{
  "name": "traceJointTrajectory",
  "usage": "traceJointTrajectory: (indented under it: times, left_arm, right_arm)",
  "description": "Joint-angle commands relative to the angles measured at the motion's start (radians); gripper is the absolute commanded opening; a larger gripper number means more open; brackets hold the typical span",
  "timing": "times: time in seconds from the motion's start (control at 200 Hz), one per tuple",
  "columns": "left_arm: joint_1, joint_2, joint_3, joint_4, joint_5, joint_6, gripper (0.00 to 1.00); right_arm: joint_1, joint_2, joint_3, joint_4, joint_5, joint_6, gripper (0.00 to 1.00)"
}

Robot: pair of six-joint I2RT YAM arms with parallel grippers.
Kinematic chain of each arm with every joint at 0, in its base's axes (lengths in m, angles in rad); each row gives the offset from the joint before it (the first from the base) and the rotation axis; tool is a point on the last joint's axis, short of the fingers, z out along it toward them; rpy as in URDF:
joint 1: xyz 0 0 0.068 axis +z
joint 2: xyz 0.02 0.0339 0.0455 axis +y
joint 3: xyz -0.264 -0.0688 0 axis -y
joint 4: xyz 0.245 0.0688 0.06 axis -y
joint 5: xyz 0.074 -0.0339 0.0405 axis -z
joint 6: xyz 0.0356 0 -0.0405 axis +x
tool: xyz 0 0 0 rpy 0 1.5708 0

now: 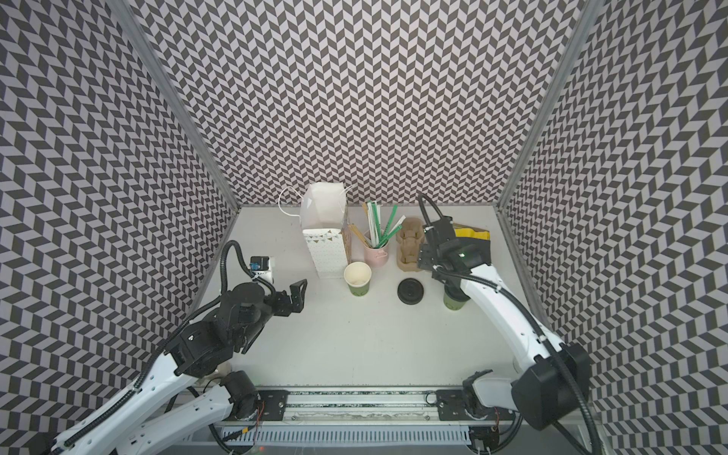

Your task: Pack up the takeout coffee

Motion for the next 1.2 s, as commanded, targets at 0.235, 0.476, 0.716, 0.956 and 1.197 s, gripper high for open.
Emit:
traceJointTrajectory:
  times: [0.235, 0.476, 0.716, 0.956, 1.197]
  left_arm:
    - [0.003, 0.008, -0.009, -0.002, -0.023, -0.008, 1.00]
    - [0.021, 0.019, -0.012, 0.005, -0.008, 0.000, 1.00]
    - [0.028, 0.024, -0.013, 0.007, -0.001, 0.003, 1.00]
    - [0.037, 0.042, -0.013, 0.009, 0.010, 0.006, 1.00]
    - [0.043, 0.044, -0.013, 0.010, 0.010, 0.007, 1.00]
  right_arm:
    - [-0.024, 0.262, 0.161, 0.125, -0.028, -0.024, 0.68]
    - [-0.088, 0.437, 0.336, 0.163, -0.046, -0.029, 0.64]
    - [-0.137, 0.611, 0.488, 0.154, -0.046, -0.052, 0.62]
    - [-0.163, 0.711, 0.563, 0.183, -0.041, -0.086, 0.61]
    - [-0.178, 0.792, 0.605, 0.174, -0.056, -0.111, 0.57]
